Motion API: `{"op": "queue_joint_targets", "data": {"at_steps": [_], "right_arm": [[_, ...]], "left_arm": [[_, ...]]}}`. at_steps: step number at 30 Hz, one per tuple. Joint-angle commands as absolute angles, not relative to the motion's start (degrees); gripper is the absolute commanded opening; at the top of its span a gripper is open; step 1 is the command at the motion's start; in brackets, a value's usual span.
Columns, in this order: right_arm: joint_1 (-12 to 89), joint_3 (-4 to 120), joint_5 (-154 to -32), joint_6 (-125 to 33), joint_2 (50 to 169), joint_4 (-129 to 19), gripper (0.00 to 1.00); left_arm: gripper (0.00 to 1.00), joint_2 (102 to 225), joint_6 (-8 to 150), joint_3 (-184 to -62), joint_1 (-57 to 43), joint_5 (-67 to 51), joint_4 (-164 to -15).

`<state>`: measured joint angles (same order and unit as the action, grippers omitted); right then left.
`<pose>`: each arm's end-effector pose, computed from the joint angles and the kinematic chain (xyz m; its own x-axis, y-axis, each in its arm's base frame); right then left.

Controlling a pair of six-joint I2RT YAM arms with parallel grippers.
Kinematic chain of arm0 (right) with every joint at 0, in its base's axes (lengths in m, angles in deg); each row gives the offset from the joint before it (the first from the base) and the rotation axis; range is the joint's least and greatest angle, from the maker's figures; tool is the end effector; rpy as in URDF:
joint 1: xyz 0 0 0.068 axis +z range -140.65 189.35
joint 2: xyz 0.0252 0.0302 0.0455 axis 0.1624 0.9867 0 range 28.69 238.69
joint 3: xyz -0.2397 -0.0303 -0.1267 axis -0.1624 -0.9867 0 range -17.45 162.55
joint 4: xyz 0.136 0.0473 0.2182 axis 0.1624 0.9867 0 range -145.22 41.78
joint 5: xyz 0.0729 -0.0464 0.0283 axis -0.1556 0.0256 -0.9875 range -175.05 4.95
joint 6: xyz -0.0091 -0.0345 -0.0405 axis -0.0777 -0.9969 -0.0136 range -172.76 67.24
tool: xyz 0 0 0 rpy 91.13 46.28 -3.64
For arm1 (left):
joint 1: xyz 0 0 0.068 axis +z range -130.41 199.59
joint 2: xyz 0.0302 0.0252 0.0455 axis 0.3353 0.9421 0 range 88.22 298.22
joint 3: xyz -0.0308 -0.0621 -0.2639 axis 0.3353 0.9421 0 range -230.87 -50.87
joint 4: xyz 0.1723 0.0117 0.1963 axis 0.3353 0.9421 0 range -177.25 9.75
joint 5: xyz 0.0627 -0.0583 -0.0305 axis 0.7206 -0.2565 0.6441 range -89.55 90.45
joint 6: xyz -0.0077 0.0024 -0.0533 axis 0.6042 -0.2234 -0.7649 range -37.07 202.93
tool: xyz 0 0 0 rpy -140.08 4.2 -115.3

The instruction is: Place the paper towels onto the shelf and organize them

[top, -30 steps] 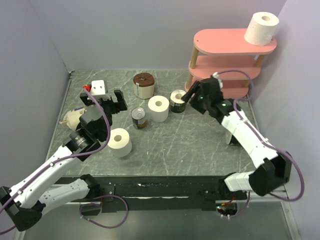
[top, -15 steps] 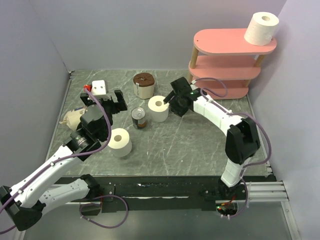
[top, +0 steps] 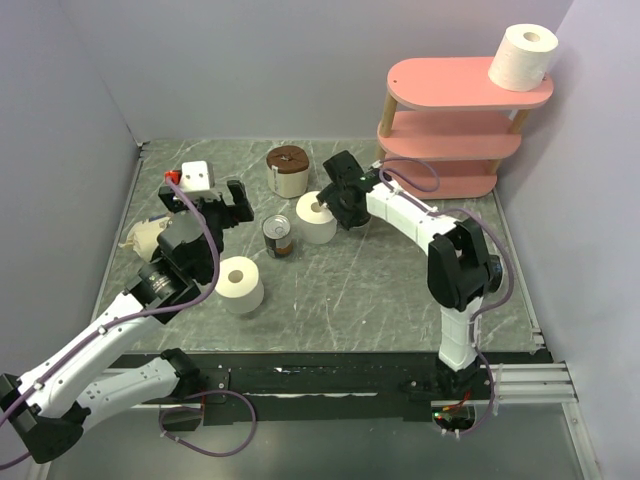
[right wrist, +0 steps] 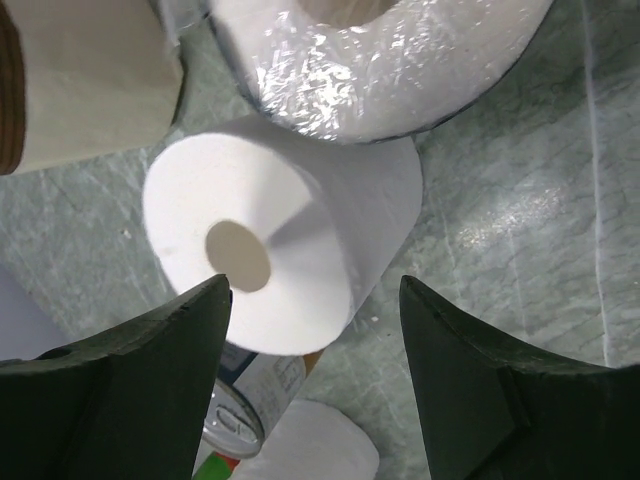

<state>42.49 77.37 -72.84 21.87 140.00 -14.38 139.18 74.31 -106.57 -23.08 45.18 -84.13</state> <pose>0.3614 0.2268 0.2557 -0.6100 0.7272 -0.3148 0.5632 0.6773 0.4734 0.1582 -0.1119 0.4014 0.0259 -0.1687 -0.9853 -0.0322 0.9850 -0.1695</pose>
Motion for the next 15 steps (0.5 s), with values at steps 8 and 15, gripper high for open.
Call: {"op": "queue_joint_targets", "data": {"at_steps": [8, 15], "right_arm": [[43.3, 84.3, -70.9, 24.3, 145.8, -11.7, 0.74], [43.5, 84.8, -70.2, 25.2, 147.1, -10.0, 0.7]], "left_arm": [[0.96, 138.1, 74.9, -106.9, -23.4, 44.8, -86.3], [0.96, 138.3, 75.2, -106.9, -23.4, 44.8, -86.5]]}}
